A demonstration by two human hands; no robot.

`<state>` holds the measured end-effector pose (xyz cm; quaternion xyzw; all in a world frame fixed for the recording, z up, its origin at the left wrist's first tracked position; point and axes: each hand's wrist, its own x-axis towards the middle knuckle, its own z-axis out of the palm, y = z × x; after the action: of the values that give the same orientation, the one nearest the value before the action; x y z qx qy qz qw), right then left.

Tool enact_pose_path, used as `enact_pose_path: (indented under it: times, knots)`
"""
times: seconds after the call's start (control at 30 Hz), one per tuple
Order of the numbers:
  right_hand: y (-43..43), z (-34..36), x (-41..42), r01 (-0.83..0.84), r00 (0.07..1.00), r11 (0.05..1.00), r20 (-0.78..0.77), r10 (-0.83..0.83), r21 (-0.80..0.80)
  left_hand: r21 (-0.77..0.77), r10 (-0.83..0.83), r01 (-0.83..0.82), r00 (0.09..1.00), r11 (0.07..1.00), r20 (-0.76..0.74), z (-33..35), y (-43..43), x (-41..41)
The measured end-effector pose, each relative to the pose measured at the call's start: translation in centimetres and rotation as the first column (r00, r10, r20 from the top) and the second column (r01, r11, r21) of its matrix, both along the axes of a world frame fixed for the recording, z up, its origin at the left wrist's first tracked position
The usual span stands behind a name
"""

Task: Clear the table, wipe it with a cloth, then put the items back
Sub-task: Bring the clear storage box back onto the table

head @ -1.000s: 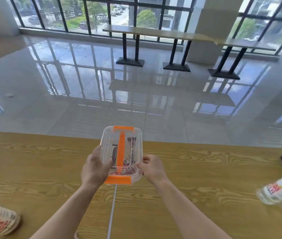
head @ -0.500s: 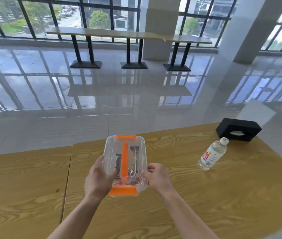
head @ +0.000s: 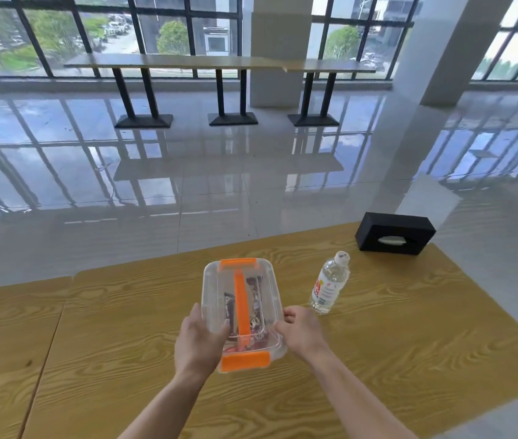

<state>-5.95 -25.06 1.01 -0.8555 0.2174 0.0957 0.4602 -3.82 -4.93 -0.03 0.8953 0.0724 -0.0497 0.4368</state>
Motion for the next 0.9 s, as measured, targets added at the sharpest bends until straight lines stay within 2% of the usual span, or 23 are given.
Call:
enact_pose_path:
  times: [0.2,0.43,0.7,0.9]
  knots:
    - [-2.6,0.1,0.1,0.013,0.999,1.0,-0.029,-0.013,-0.009,-0.082,-0.015,0.009,0.997,0.997,-0.073,0.1,-2.7,0.3]
    - [-3.4,-0.7,-0.1,0.061,0.995,0.993,-0.079,-0.069,-0.104,-0.186,-0.072,0.038,0.981,0.982,-0.179,-0.6,-3.6,0.2]
    - [-4.6,-1.4,0.1,0.063,0.996,0.991,-0.06,-0.071,-0.115,-0.22,-0.072,0.032,0.982,0.975,-0.177,-1.2,-4.6,0.5]
    - [-6.7,-0.7,-0.3,0.018,1.0,0.994,0.023,-0.015,-0.108,-0.252,-0.061,0.017,0.984,0.967,-0.166,-1.6,-6.4,1.0]
